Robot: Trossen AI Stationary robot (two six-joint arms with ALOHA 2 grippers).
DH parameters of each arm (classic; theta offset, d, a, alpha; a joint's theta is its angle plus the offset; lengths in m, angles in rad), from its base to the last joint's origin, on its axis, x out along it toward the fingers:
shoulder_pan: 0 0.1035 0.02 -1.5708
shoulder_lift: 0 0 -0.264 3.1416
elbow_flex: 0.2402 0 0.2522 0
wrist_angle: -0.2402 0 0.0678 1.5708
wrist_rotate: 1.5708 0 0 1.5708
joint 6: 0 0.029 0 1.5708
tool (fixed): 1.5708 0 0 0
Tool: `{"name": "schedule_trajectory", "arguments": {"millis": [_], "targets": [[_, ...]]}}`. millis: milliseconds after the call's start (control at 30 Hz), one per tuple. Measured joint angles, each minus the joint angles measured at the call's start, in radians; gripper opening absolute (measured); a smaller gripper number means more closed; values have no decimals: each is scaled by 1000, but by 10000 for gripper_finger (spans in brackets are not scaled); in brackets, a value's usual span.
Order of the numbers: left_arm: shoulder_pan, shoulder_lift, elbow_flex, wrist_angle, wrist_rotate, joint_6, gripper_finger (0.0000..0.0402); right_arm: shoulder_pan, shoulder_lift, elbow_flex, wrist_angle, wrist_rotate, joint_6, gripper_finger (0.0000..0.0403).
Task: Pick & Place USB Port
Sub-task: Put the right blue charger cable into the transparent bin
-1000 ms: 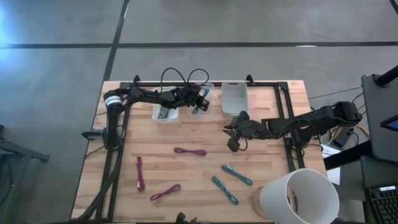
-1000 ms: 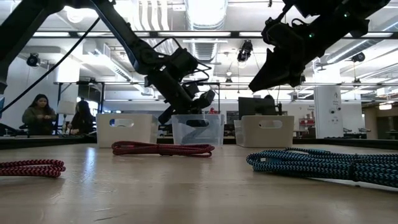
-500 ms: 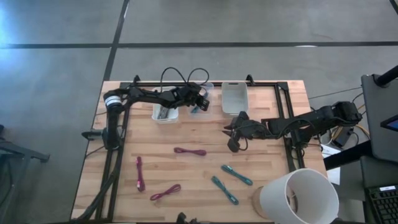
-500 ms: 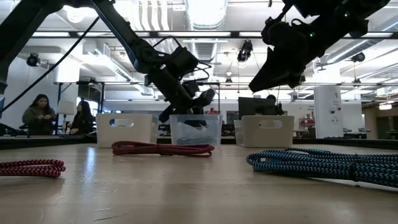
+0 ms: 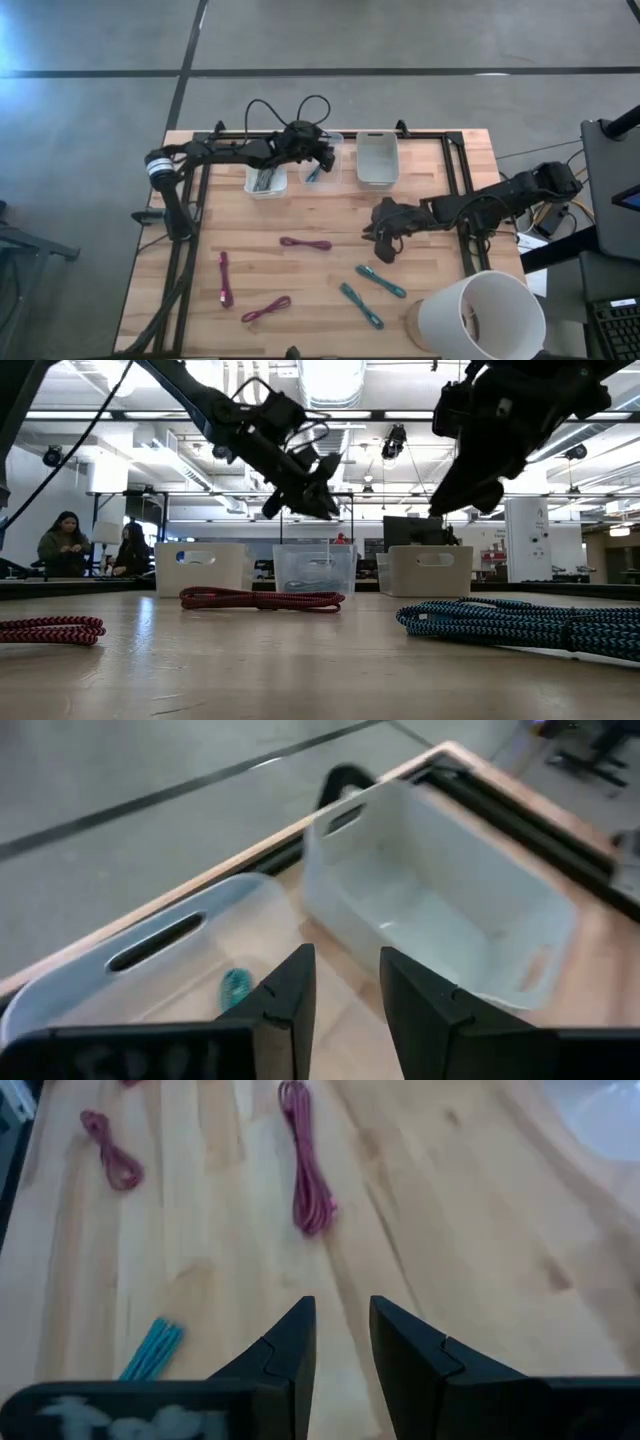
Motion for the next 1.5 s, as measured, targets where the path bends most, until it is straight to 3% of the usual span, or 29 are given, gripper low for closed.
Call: {"name": "schedule_trajectory", "arguments": {"millis": [300,600,733,967,1133,1500], "targets": [[-18,-87,0,-16,46,76,104,76,47,0,-45,-154,88,116],[-35,-140,0,-169,52,107,104,148,276,74,-82,-168,126,161],[-47,-150,0,-228,52,123,104,165,353,128,-109,-218,105,168],[-71,-151,0,-231,52,155,104,169,430,189,-143,-199,118,168],[-88,-153,0,-228,52,188,103,169,428,204,-173,-167,134,142],[-127,-243,0,-236,52,232,103,168,428,212,-177,-150,131,31]]}}
